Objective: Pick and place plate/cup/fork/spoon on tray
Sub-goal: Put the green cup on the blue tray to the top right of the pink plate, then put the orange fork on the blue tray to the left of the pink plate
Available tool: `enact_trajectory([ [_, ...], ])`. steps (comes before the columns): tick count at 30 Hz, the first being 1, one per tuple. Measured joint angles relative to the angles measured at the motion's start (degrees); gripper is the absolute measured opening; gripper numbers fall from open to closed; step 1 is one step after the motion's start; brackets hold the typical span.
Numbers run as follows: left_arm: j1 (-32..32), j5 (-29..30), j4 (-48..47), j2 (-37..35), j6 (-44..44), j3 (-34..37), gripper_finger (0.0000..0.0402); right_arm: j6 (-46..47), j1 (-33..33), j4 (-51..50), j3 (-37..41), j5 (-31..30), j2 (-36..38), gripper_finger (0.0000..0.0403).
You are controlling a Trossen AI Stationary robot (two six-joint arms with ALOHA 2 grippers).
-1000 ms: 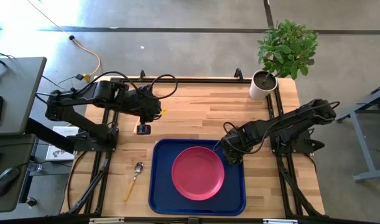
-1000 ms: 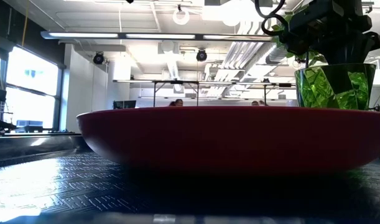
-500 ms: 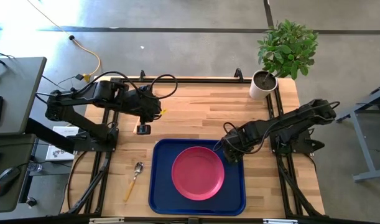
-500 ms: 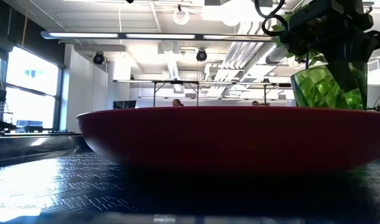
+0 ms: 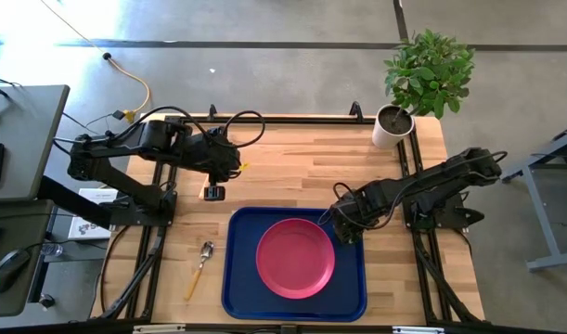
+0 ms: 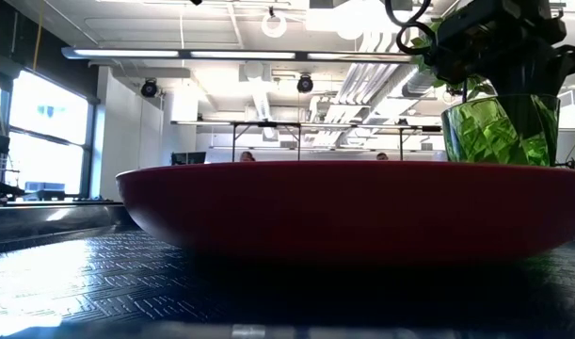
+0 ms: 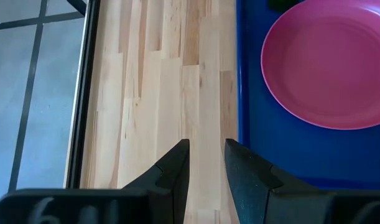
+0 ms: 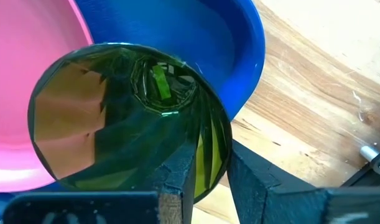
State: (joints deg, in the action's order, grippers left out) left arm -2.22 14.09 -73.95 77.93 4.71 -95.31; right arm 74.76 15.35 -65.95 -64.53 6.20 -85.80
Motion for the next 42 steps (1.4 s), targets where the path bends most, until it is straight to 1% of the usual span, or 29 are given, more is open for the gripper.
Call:
enact_trajectory([
  [6,0.0,0.0,0.0,0.0,0.0,0.0,0.009,0.5,0.0,0.1,0.0,0.0,1.0,0.0078],
  [9,0.0,0.0,0.0,0.0,-0.1,0.0,0.009,2.1,0.0,0.2,0.0,-1.8,2.6,0.0079],
  [18,0.0,0.0,0.0,0.0,-0.1,0.0,0.009,3.8,0.0,-1.0,0.0,-2.7,6.6,0.0079],
  [22,0.0,0.0,0.0,0.0,-0.4,0.0,0.009,5.0,0.0,-1.0,0.0,-4.7,8.9,0.0079],
  [25,0.0,0.6,0.0,0.0,-3.3,0.0,0.009,6.0,0.0,-0.7,0.0,-6.8,10.9,0.0079],
  [30,0.0,6.5,-0.1,0.0,-9.7,0.0,0.009,6.3,0.0,-0.1,0.0,-11.3,14.1,0.0079],
  [32,0.3,7.9,-1.0,0.0,-11.9,0.0,0.009,6.3,0.0,-0.1,0.0,-13.5,15.3,0.0079],
  [36,2.8,5.7,-5.3,0.0,-16.6,0.0,0.009,5.8,0.0,-0.1,0.0,-17.6,18.1,0.0079],
  [42,7.1,6.1,-10.3,0.0,-25.8,0.0,0.009,2.7,0.0,-0.1,0.0,-24.3,23.2,0.0079],
])
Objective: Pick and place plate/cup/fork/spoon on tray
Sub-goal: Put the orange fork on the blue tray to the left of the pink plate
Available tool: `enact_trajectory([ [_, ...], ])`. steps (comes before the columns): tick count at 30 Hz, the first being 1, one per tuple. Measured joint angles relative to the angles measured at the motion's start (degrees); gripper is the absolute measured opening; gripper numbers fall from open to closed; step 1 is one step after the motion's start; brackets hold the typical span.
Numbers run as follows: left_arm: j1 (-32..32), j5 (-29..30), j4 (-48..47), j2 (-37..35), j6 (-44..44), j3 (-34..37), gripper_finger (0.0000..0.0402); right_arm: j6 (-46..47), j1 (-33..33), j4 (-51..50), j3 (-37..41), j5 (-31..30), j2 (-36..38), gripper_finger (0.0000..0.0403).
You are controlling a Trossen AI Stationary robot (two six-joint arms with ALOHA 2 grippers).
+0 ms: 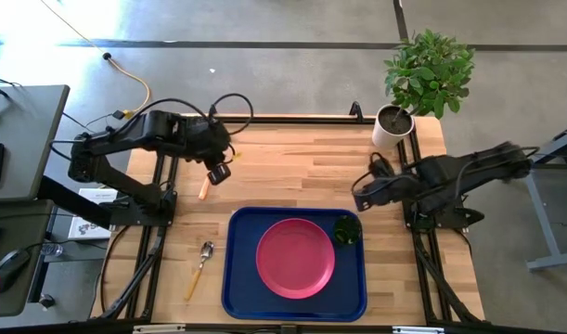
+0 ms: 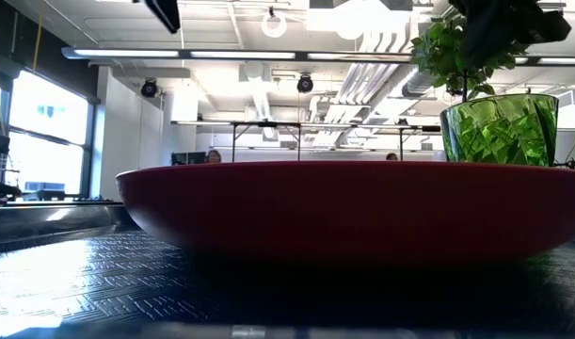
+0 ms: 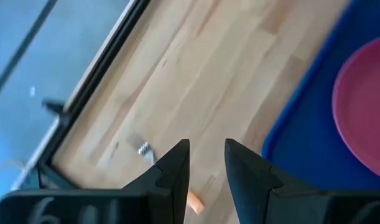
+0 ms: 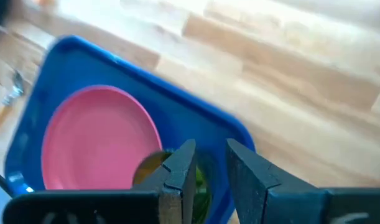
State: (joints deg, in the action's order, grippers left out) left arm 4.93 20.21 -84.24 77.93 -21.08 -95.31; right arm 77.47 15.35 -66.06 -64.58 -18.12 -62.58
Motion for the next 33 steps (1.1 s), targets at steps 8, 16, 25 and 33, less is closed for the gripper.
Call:
enact_trajectory([
  [8,4.3,2.0,-4.9,0.0,-15.0,0.4,0.009,-6.8,0.0,0.5,0.0,-6.5,7.3,0.0079],
  [16,7.8,1.3,-4.2,-0.4,-23.3,10.4,0.009,-12.3,0.0,0.8,0.0,-5.8,12.5,0.0079],
  [25,10.2,-4.2,2.5,-0.4,-30.7,23.0,0.009,-19.4,0.0,0.8,0.0,-5.4,15.0,0.0079],
  [33,12.5,-5.8,5.8,-0.4,-34.1,32.8,0.0091,-23.9,0.0,0.8,0.0,-5.3,15.1,0.0079],
])
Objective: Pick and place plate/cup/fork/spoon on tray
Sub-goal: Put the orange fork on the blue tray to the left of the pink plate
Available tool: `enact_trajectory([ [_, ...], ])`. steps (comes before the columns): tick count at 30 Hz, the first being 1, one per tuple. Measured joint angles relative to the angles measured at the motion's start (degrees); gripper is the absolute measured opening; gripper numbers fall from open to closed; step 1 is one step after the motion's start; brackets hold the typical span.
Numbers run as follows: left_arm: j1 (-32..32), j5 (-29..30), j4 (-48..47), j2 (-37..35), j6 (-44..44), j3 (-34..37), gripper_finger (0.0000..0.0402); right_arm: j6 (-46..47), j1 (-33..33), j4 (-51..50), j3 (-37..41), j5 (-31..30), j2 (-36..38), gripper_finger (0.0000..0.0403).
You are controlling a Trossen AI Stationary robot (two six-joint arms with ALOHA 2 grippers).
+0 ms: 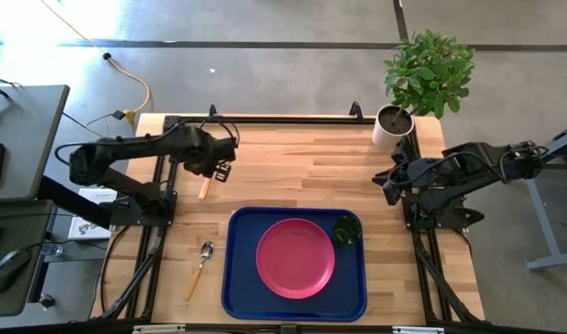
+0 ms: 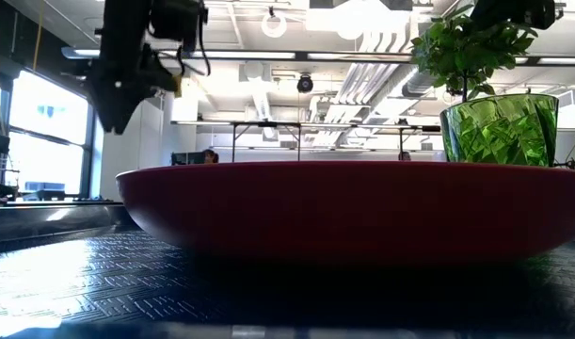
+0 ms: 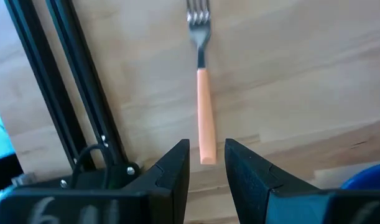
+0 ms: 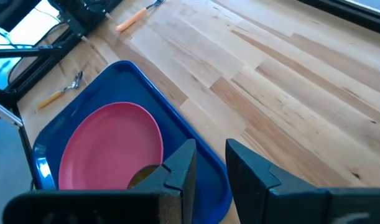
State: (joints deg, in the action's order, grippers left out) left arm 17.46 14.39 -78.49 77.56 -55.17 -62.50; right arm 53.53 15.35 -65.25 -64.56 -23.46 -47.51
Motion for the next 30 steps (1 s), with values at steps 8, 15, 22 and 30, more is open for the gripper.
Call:
enact_trajectory([
  [8,3.2,-3.7,9.5,0.0,0.5,8.1,0.0131,-1.1,0.0,0.0,0.0,0.0,0.0,0.0079],
  [15,6.0,-3.2,13.9,0.0,0.9,13.1,0.0154,-2.5,0.0,0.0,0.0,-0.3,0.0,0.0079],
  [22,8.9,-3.6,19.7,0.0,3.1,17.0,0.015,-1.4,0.0,0.0,0.0,-0.5,0.0,0.0079],
  [30,11.8,-5.3,25.2,1.1,8.4,18.9,0.015,0.4,0.0,0.0,0.0,-3.6,0.0,0.0079],
])
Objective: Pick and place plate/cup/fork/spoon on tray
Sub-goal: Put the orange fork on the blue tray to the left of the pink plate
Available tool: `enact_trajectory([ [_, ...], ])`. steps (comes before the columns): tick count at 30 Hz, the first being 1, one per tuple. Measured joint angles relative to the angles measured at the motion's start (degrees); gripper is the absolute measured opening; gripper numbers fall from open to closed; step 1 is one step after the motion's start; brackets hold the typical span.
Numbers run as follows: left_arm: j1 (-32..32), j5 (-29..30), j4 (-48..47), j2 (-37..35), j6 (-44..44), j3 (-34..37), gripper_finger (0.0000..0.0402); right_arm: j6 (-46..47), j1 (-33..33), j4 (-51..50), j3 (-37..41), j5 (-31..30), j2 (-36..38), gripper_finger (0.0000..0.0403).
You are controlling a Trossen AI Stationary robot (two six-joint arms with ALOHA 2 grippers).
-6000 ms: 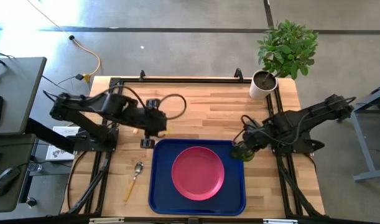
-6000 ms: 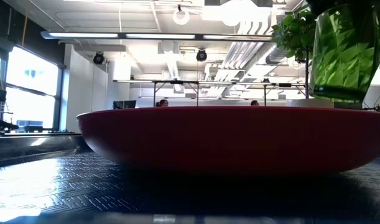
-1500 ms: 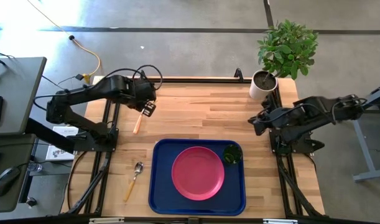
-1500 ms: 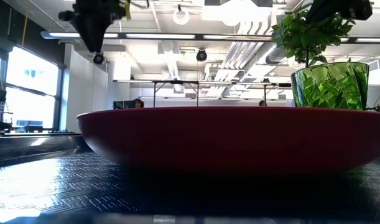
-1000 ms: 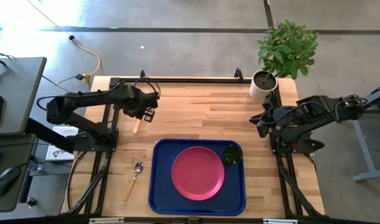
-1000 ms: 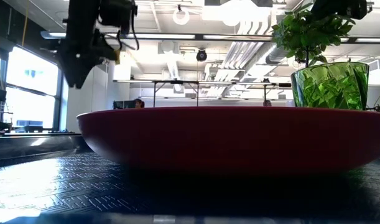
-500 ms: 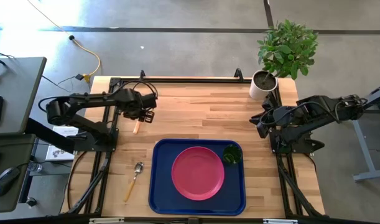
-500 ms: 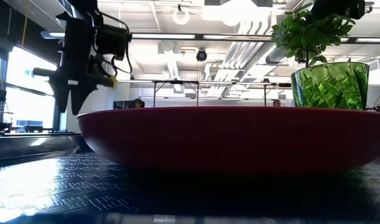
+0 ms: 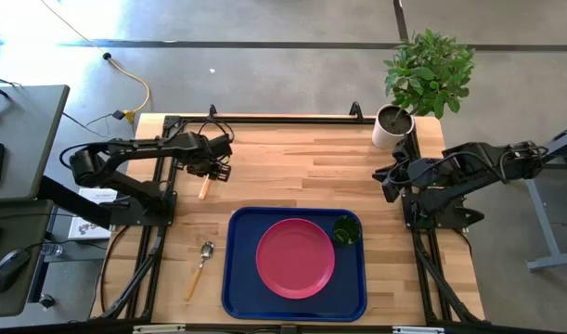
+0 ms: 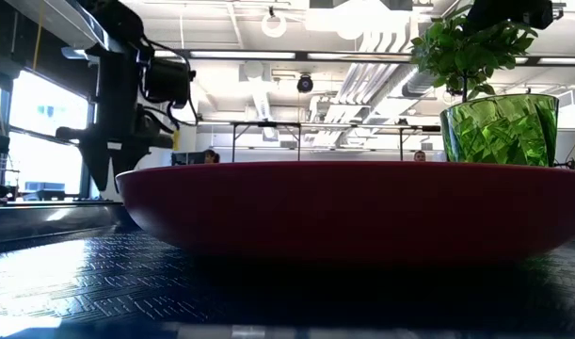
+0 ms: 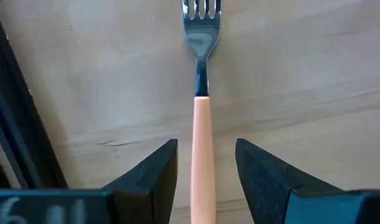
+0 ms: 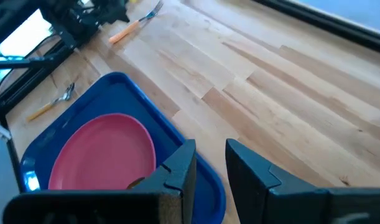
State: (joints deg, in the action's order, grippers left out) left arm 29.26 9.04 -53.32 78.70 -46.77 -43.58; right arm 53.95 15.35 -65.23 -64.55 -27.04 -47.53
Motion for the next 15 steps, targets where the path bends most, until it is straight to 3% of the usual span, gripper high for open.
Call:
enact_trajectory([
  [15,3.8,-0.6,1.3,9.0,3.5,0.0,0.015,0.2,0.0,0.0,0.0,-4.2,0.0,0.0079],
])
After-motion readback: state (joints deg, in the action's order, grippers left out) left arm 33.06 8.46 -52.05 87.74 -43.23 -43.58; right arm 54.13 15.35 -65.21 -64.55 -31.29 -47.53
